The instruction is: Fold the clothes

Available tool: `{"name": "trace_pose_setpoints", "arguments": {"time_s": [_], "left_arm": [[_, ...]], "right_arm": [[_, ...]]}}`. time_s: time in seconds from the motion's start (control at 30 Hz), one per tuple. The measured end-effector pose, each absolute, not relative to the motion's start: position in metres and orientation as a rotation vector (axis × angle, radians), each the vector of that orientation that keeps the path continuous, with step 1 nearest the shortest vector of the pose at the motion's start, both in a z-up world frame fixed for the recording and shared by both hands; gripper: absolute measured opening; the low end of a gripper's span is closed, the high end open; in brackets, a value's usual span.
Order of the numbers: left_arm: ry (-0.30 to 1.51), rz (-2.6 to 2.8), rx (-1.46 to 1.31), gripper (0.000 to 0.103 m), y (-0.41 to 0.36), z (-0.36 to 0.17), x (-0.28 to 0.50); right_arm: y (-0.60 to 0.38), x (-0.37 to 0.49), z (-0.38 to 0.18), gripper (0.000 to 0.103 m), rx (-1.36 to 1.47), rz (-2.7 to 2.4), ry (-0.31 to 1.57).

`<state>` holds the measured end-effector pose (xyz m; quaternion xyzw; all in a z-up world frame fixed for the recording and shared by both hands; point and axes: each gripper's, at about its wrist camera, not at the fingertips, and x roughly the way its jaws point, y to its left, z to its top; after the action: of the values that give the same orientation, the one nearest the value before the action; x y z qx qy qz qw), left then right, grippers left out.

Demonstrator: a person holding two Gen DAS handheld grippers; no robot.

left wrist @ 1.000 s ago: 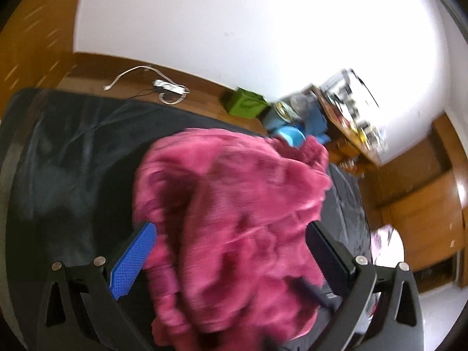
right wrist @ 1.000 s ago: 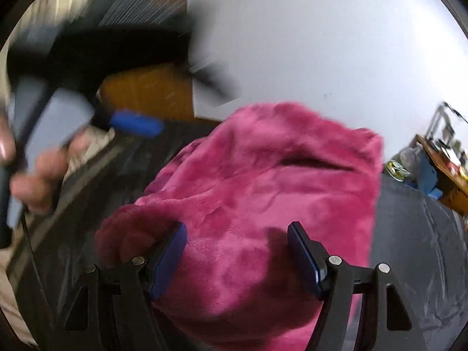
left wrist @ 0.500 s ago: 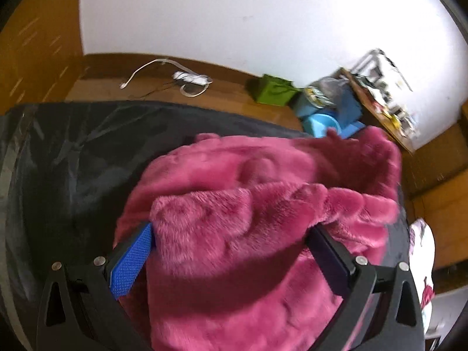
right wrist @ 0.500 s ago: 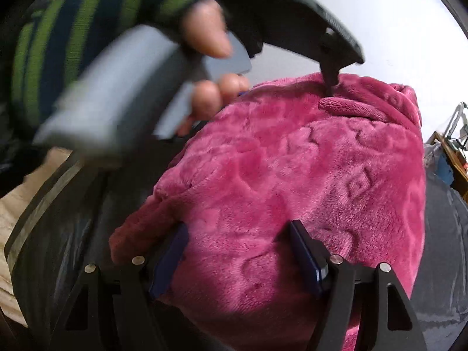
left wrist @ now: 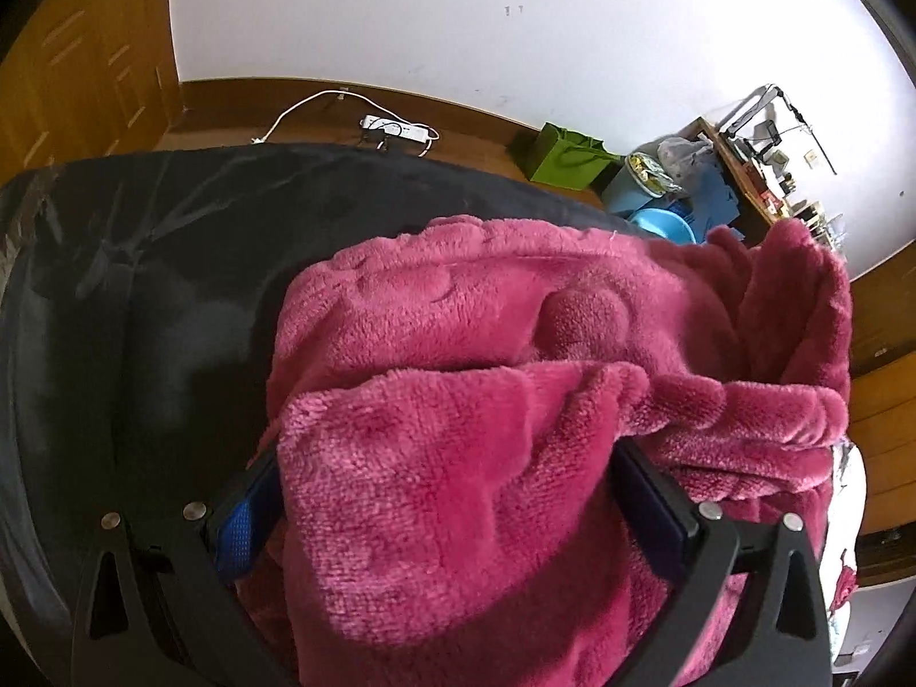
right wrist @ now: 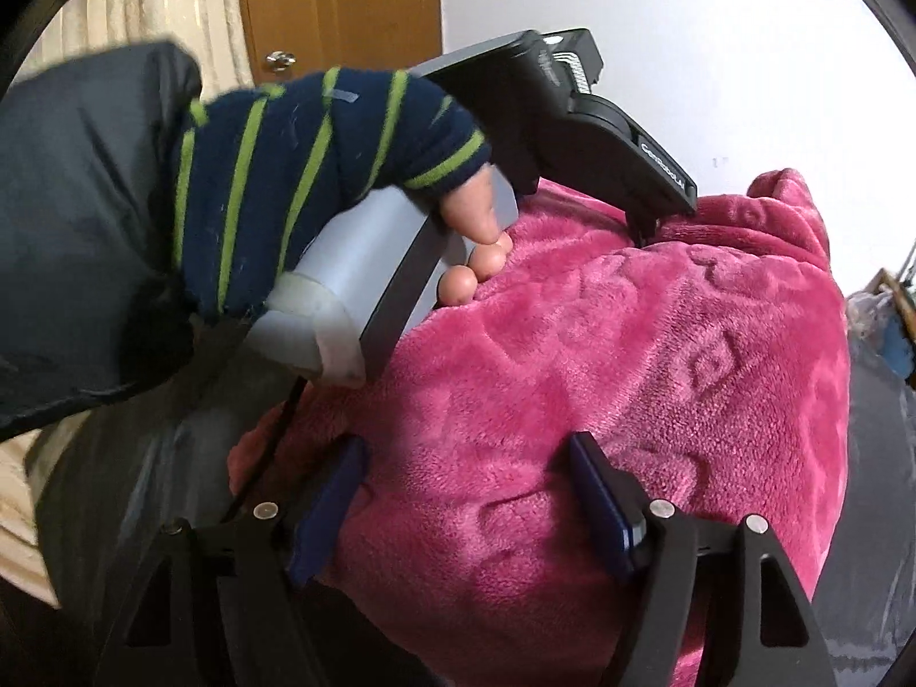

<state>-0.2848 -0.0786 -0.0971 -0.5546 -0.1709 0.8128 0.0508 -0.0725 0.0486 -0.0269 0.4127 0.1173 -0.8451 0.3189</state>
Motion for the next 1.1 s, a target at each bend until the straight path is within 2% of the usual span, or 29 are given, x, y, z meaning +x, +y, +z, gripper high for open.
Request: {"name": "trace_pose_setpoints", "arguments": {"time_s": [0.3,0.5,0.7,0.93,1.1], "left_arm": [[-0.659,2.457,-1.639,0.103,-0.101,-0.055,-0.255],[-0.545,2.447,-1.581,0.103,-0.086,-0.020,-0.198],[-0.396,2.394,-1.627,0.103,-0.053,-0.022,-0.145],[-0.131,2.406,-1.709,0.103,-0.028,-0.053,-0.123],[-0.240,2.382,-1.769,0.103,-0.050,-0.079,-0.129]], "right_arm": [[0.136,-0.105,0.043,0.076,1.009,-2.281,0.031],[0.180,-0.170,0.066,0.076,1.053,-2.471,0.005],[0.171,-0.232,0.032,0.076,1.221,-2.300,-0.145],[0.143,-0.265,-0.004,0.076,1.359,-2.240,-0.110],[0.130,-0.288,-0.018,0.076,1.408,-2.239,-0.039]]}}
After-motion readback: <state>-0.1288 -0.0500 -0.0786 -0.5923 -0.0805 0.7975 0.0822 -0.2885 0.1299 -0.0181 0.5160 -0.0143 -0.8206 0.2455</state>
